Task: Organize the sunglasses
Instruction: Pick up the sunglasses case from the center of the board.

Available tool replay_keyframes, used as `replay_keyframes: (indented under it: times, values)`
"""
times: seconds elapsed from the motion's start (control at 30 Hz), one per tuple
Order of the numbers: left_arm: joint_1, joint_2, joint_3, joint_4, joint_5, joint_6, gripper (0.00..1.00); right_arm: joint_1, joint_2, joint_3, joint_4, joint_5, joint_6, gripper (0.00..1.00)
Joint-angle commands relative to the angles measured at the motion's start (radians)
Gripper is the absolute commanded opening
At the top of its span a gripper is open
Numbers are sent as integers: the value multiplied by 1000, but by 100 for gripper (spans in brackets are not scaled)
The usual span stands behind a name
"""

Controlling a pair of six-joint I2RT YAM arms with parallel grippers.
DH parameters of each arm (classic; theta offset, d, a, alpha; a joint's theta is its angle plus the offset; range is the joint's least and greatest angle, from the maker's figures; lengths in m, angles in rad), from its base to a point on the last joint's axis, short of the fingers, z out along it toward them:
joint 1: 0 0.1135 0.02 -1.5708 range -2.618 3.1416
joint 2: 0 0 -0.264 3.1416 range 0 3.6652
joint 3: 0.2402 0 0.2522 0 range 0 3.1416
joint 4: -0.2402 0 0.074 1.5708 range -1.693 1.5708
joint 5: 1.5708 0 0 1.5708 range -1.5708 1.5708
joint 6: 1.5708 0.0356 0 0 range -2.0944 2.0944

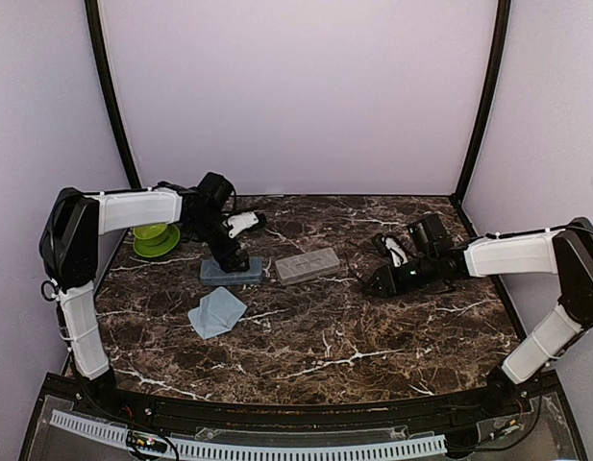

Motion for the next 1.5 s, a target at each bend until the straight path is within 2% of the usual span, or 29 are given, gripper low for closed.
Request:
replay_keyframes:
  times: [0.0, 0.47, 0.63, 0.77, 1.03, 1.27, 1.47]
  values:
    - [10, 60, 52, -80, 47, 26, 99, -6, 5, -24, 45, -13, -17, 37]
    - [13, 149, 76, -94, 91, 26, 99, -6, 16, -20, 45, -13, -16, 37]
    - [14, 163, 78, -103, 103, 5, 95, -6, 19, -22, 46, -14, -15, 37]
    - [15, 163, 85, -127, 99, -30, 87, -6, 17, -18, 47, -18, -10, 37]
    - [13, 144, 151, -146, 38, -66, 63, -6, -10, -6, 30, -9, -3, 37]
    - [-1, 66, 225, -114, -71, -73, 57, -5, -43, 7, 21, 12, 16, 36]
    - [-91, -10, 219, -100, -28, -181, 54, 27, -59, 42, 46, 6, 18, 38]
